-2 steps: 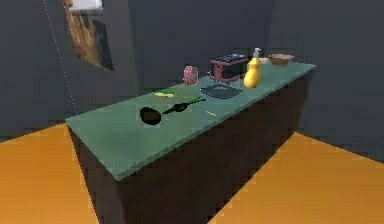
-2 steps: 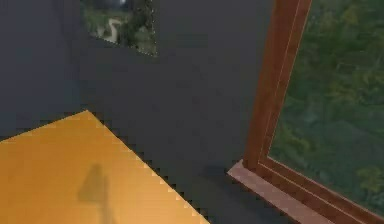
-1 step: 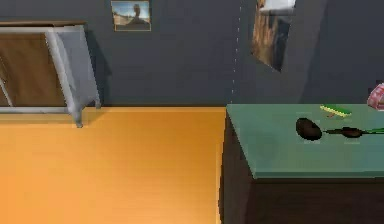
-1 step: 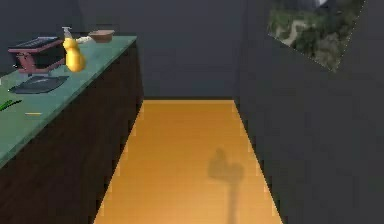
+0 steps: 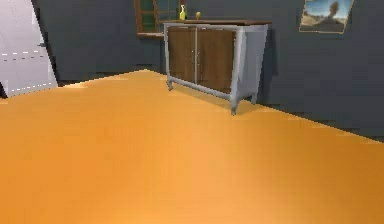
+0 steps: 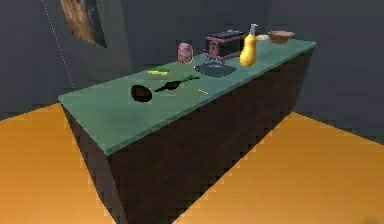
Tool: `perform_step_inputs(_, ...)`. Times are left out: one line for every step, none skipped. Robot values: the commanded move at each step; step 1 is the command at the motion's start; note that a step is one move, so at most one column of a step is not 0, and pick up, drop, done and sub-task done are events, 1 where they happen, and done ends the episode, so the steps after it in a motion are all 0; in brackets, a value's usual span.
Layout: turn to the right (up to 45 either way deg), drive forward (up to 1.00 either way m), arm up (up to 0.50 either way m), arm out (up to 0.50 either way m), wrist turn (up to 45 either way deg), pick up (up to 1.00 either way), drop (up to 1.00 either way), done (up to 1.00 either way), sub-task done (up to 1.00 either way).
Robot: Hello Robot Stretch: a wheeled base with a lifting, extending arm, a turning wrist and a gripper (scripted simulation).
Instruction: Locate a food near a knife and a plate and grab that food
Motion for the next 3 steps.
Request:
perform_step_inputs(0.0,0.20,0.00,0.00,0.0,0.00,0.00,0.00,0.00)
perform_step_inputs(45.0,0.00,0.00,0.00,0.0,0.00,0.00,0.00,0.00)
perform_step_inputs(45.0,0.00,0.00,0.00,0.0,0.00,0.00,0.00,0.00)
